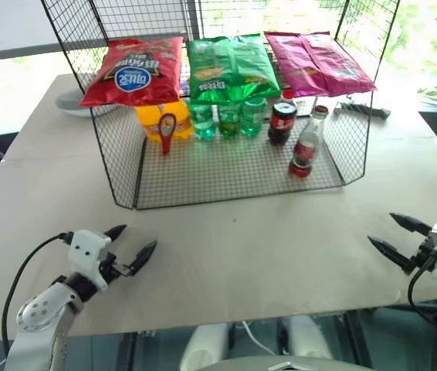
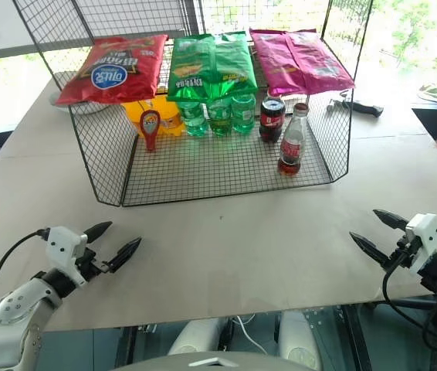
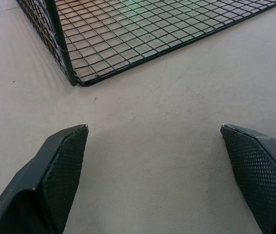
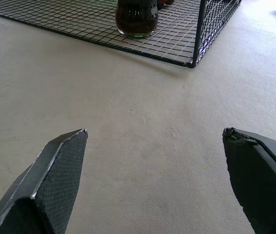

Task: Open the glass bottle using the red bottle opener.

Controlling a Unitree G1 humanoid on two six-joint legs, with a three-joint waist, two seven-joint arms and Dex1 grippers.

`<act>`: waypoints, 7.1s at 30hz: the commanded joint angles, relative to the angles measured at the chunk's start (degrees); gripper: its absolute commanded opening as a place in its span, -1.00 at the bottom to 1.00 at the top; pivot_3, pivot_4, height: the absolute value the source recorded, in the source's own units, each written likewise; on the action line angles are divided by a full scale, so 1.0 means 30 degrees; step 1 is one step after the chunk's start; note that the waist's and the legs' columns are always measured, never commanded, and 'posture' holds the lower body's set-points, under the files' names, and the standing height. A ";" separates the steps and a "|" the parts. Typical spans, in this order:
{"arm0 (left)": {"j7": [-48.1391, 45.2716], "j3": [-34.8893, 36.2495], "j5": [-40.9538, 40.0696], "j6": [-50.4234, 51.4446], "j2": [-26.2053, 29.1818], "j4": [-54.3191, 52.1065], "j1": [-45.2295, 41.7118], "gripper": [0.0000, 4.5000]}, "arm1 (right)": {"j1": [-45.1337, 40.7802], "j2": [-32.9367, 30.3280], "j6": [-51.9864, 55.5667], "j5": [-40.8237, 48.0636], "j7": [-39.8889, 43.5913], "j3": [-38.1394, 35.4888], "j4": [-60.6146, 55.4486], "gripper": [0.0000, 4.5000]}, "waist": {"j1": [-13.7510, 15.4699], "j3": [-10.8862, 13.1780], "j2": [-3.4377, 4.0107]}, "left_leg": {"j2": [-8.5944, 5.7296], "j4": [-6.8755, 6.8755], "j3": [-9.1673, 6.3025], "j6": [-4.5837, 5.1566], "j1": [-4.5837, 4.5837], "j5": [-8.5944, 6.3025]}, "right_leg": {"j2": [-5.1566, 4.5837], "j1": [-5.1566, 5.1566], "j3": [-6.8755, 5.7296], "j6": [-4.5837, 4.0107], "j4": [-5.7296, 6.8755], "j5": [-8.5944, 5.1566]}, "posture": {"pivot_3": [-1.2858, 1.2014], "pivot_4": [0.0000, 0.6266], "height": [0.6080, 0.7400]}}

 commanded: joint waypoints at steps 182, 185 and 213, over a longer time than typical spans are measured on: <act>-0.2669 -0.5492 -0.8814 1.0489 -0.6642 0.1417 -1.4166 0.98 | -0.5581 0.6503 1.4138 0.4342 -1.1157 0.5472 -1.1880 -1.00 | -0.0367 -0.0043 -0.0081 | -0.0050 0.0344 -0.0060 -0.0122 -0.0277 0.0083 | 0.0168 -0.0272 -0.0008 0.0010 0.0293 0.0010 | 0.03 -0.52 1.00; -0.3122 -0.6548 -0.6364 0.8087 -0.6760 0.2485 -1.4690 0.98 | -0.5219 0.6538 1.0852 0.1836 -1.1492 0.4979 -1.1478 -1.00 | -0.0383 -0.0043 -0.0081 | -0.0052 0.0343 -0.0048 -0.0122 -0.0275 0.0083 | 0.0170 -0.0275 -0.0001 0.0011 0.0295 0.0011 | 0.03 -0.52 1.00; 0.1020 -0.6691 0.4055 -0.7451 -1.2112 2.4945 -2.6799 0.98 | -0.5350 0.9284 0.2032 -0.3875 -1.5504 0.4179 -1.0821 -1.00 | -0.0452 -0.0039 -0.0089 | -0.0154 0.0357 -0.0046 -0.0110 -0.0304 0.0087 | 0.0174 -0.0307 -0.0004 0.0022 0.0330 0.0011 | 0.03 -0.52 1.00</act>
